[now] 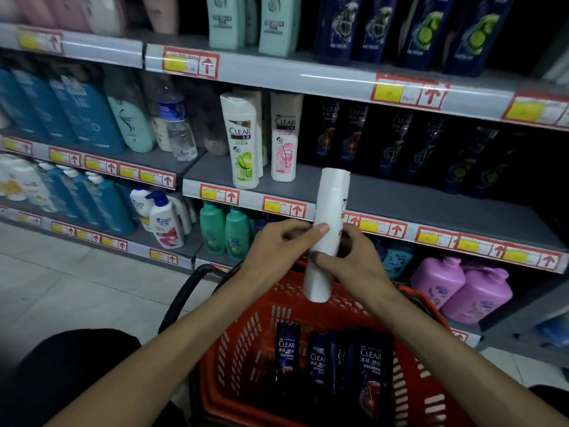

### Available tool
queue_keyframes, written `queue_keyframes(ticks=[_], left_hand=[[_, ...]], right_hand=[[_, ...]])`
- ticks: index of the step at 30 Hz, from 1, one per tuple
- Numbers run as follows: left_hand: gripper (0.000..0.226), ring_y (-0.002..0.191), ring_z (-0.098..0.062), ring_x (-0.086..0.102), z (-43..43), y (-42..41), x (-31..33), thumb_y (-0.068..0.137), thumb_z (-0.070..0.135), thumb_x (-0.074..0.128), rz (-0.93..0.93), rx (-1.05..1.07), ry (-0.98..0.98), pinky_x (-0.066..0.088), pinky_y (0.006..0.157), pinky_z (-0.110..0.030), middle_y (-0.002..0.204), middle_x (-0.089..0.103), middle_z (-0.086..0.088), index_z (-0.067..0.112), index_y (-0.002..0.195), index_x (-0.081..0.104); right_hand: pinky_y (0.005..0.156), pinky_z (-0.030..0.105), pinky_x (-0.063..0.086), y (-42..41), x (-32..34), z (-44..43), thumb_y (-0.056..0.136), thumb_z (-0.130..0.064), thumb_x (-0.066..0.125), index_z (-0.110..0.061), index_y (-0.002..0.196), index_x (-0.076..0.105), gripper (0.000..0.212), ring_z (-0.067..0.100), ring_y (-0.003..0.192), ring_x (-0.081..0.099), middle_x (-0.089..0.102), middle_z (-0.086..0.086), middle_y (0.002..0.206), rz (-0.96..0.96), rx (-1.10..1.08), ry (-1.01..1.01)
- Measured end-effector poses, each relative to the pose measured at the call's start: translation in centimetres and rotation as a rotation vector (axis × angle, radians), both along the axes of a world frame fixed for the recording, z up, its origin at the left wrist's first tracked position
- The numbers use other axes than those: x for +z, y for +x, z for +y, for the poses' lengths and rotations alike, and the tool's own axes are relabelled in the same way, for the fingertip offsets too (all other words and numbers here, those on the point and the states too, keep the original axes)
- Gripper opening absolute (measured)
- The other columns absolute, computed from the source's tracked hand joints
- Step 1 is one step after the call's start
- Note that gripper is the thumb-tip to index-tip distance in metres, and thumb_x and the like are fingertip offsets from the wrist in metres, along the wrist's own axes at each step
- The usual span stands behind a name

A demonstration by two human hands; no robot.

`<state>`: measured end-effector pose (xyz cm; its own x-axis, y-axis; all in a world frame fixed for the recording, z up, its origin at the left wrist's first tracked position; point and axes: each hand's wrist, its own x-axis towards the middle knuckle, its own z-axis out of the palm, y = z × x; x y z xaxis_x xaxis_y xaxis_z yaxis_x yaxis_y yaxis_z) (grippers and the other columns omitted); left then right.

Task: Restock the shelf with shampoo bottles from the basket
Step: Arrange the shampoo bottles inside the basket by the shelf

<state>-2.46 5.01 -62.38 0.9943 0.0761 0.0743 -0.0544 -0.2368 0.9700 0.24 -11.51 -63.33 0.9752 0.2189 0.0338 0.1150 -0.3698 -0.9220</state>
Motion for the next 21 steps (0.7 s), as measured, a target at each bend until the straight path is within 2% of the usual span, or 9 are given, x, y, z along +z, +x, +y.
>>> queue_keyframes(ticks=[3,5,8,12,15,18,21], left_hand=[[0.034,0.082,-0.012,0.072,0.3,0.7,0.4,0.080,0.053,0.078,0.007,0.036,-0.079,0.058,0.075,-0.035,0.086,0.077,0.004,0.028,0.102,0.078],[0.031,0.079,-0.008,0.072,0.5,1.0,0.7,0.081,0.040,0.082,-0.006,0.071,-0.130,0.055,0.070,-0.027,0.085,0.077,0.005,0.025,0.107,0.078],[0.027,0.086,-0.014,0.075,1.1,1.2,1.1,0.086,0.026,0.080,-0.005,0.109,-0.265,0.061,0.077,-0.035,0.088,0.079,-0.001,0.018,0.111,0.077],[0.023,0.096,-0.022,0.075,2.7,2.3,1.6,0.090,0.023,0.075,-0.012,0.112,-0.375,0.059,0.090,-0.044,0.096,0.079,-0.006,0.014,0.111,0.077],[0.022,0.099,-0.026,0.074,3.6,3.4,2.2,0.093,0.022,0.071,-0.018,0.115,-0.420,0.059,0.093,-0.045,0.099,0.079,-0.007,0.013,0.112,0.077],[0.024,0.098,-0.026,0.075,4.2,4.6,2.5,0.094,0.022,0.070,-0.023,0.107,-0.462,0.060,0.087,-0.040,0.102,0.078,-0.007,0.011,0.115,0.074],[0.032,0.091,-0.018,0.076,4.7,5.6,2.9,0.091,0.024,0.074,-0.047,0.162,-0.456,0.061,0.078,-0.029,0.101,0.078,-0.006,0.011,0.119,0.067]], right_hand=[[0.076,0.029,0.059,0.3,0.8,1.4,0.079,-0.029,0.085,-0.030,0.127,0.055,0.056,-0.001,0.090,0.066,0.068,-0.016,0.101,-0.124,-0.035,-0.084],[0.075,0.029,0.059,0.6,1.3,2.3,0.077,-0.034,0.086,-0.030,0.128,0.056,0.060,-0.002,0.088,0.066,0.069,-0.017,0.099,-0.191,-0.050,-0.131],[0.074,0.029,0.059,1.4,1.8,3.4,0.072,-0.040,0.089,-0.031,0.127,0.055,0.066,-0.001,0.088,0.067,0.070,-0.015,0.103,-0.233,-0.026,-0.160],[0.078,0.021,0.058,2.9,2.5,3.7,0.076,-0.022,0.089,-0.032,0.134,0.053,0.069,0.000,0.096,0.068,0.069,-0.012,0.109,-0.125,0.086,-0.068],[0.079,0.020,0.057,4.4,3.2,3.8,0.082,-0.009,0.084,-0.022,0.134,0.057,0.060,0.012,0.101,0.071,0.072,-0.001,0.112,-0.028,0.130,0.042],[0.078,0.026,0.060,5.7,3.9,4.5,0.083,-0.005,0.082,-0.015,0.123,0.068,0.043,0.019,0.096,0.076,0.077,0.006,0.107,0.071,0.170,0.122],[0.087,0.037,0.062,7.3,4.1,5.6,0.078,0.002,0.084,-0.007,0.116,0.071,0.041,0.026,0.096,0.076,0.079,0.008,0.102,0.111,0.155,0.189]])
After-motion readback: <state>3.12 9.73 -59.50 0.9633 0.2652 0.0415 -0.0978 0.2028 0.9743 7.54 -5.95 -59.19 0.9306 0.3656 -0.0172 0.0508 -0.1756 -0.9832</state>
